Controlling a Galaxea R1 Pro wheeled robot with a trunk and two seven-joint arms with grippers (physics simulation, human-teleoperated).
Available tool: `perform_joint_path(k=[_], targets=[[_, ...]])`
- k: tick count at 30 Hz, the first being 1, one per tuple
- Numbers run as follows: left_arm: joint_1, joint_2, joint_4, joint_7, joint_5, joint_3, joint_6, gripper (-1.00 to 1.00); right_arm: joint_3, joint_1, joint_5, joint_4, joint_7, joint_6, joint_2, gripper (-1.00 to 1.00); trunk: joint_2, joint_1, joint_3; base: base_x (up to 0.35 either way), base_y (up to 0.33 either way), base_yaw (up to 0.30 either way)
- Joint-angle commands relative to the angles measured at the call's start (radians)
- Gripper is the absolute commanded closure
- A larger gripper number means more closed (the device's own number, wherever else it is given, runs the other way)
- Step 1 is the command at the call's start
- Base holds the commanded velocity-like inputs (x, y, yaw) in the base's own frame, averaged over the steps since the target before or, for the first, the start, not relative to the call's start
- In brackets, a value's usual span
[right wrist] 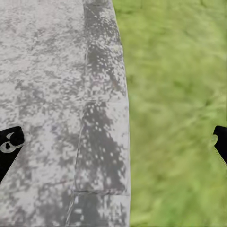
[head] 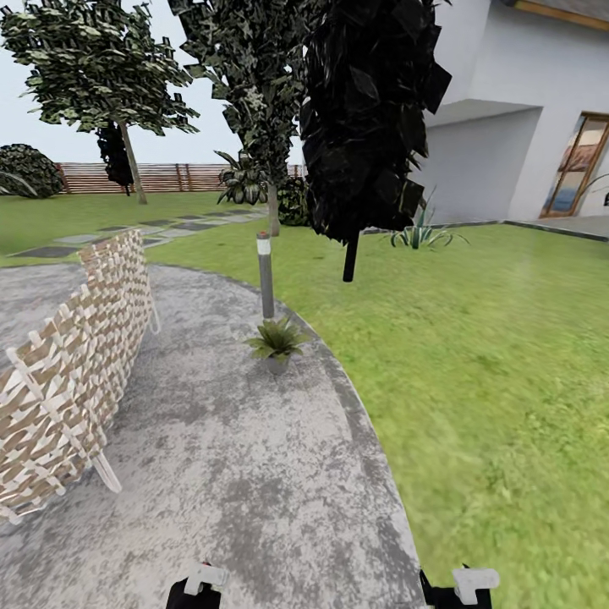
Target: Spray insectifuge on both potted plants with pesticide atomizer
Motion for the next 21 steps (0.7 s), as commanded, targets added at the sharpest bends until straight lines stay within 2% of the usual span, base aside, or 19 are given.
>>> perform_joint_path(k=[1,21], targets=[[-0.001,0.000,0.001,0.002,-0.008,-0.002,-0.004,1.00,-0.009,-0.001,-0.001,0.000,0.010,-0.003,0.000,-1.00,0.000,0.000,-0.001,0.339,0.000,0.000],[0.000,0.001,0.001,0.002,-0.008,-0.002,-0.004,1.00,-0.009,-0.001,-0.001,0.000,0.011,-0.003,-0.001,-1.00,0.000,0.000,-0.001,0.339,0.000,0.000]])
